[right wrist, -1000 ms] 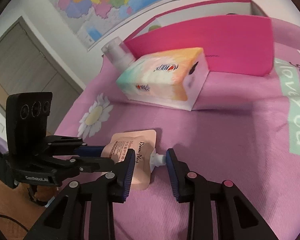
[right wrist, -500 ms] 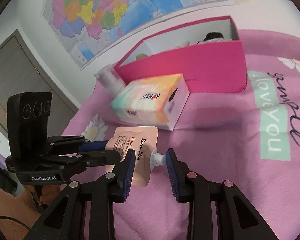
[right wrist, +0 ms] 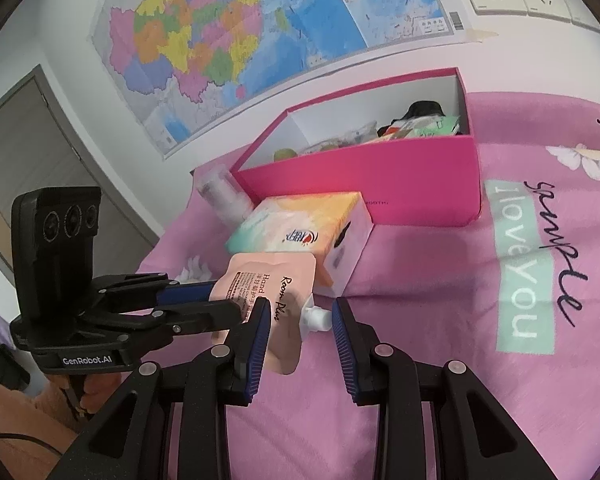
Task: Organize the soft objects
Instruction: 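Carry the hand cream pouch over the pink box with the right gripper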
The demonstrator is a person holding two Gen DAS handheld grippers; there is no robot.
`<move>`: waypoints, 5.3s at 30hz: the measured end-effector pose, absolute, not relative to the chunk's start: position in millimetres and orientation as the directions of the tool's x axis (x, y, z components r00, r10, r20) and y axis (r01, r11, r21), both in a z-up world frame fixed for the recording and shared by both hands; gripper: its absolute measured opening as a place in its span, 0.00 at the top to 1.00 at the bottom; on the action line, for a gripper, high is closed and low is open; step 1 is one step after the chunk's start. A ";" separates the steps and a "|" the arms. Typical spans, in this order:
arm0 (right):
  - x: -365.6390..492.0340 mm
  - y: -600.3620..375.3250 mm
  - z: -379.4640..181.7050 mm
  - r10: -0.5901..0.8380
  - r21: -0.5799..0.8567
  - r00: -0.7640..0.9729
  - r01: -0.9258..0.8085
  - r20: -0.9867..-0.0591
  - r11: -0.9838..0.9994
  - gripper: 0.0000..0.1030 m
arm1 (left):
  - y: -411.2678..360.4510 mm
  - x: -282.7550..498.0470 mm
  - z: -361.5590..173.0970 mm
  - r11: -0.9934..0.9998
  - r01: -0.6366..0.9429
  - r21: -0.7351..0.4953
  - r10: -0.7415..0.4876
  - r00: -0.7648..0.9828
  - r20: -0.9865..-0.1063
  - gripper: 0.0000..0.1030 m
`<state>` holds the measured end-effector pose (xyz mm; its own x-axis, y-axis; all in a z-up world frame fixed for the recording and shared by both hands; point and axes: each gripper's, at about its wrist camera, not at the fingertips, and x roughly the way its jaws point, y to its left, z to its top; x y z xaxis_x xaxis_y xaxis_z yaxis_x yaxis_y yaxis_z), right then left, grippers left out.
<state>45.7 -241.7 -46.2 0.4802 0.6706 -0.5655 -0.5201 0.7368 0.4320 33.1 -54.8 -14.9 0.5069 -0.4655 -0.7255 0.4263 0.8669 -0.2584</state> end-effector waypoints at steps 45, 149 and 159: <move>85.7 -257.4 -0.6 0.647 0.388 0.590 -0.519 -0.483 0.762 0.69 | -72.6 77.7 32.4 0.864 0.460 -0.204 -0.469 0.590 -0.656 0.73; 164.1 -266.8 19.1 0.584 0.365 0.669 -0.458 -0.460 0.811 0.69 | -93.6 166.1 44.9 0.893 0.408 -0.191 -0.430 0.644 -0.633 0.73; 169.2 -268.2 17.9 0.579 0.366 0.669 -0.450 -0.466 0.815 0.69 | -95.9 171.8 42.0 0.894 0.403 -0.197 -0.429 0.639 -0.638 0.73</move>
